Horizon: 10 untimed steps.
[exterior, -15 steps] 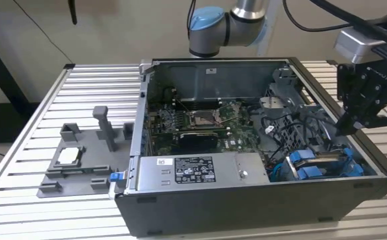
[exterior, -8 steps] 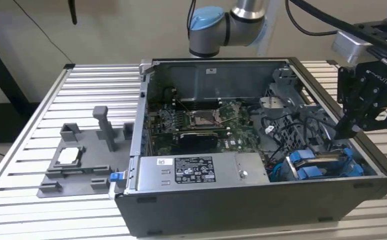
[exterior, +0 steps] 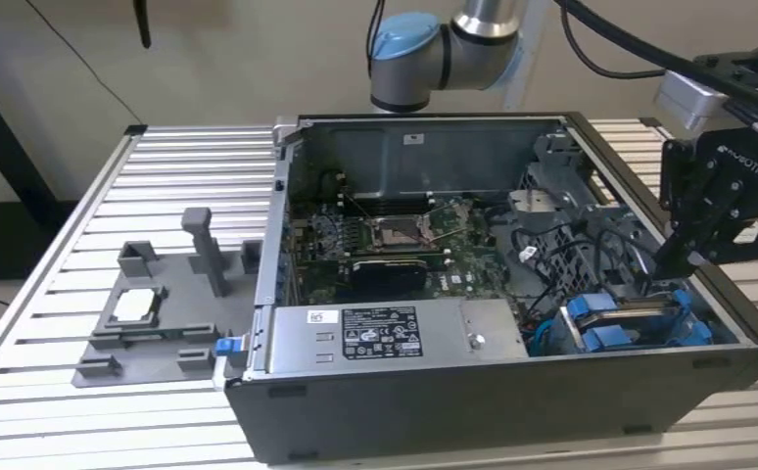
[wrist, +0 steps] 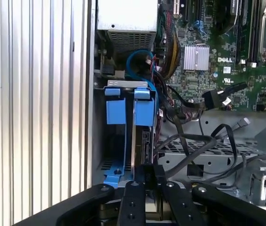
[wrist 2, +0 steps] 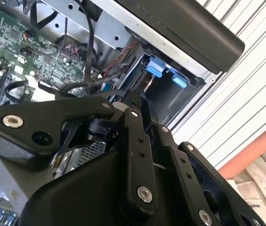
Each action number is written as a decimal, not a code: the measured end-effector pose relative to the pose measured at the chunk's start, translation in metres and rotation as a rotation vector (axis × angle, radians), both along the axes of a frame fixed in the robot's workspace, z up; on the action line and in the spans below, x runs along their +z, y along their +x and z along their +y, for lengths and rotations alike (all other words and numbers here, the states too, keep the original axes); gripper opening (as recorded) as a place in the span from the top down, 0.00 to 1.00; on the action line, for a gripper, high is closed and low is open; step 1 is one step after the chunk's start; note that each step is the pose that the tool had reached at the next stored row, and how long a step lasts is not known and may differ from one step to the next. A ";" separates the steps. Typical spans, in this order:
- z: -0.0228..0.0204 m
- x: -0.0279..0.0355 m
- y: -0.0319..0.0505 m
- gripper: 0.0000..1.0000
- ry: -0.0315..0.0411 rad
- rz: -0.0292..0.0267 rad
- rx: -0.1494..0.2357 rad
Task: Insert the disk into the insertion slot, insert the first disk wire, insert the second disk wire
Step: 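Insert the first disk wire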
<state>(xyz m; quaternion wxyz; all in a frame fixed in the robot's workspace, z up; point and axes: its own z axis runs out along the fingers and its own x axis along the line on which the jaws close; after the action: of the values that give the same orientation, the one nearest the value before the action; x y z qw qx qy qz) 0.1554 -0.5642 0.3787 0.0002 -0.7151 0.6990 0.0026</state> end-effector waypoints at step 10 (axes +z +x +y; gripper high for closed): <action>0.0000 -0.0175 0.0039 0.81 0.0046 0.0003 0.000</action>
<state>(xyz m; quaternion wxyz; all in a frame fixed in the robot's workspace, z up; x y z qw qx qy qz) 0.1593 -0.5642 0.3612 0.0018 -0.7152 0.6989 0.0043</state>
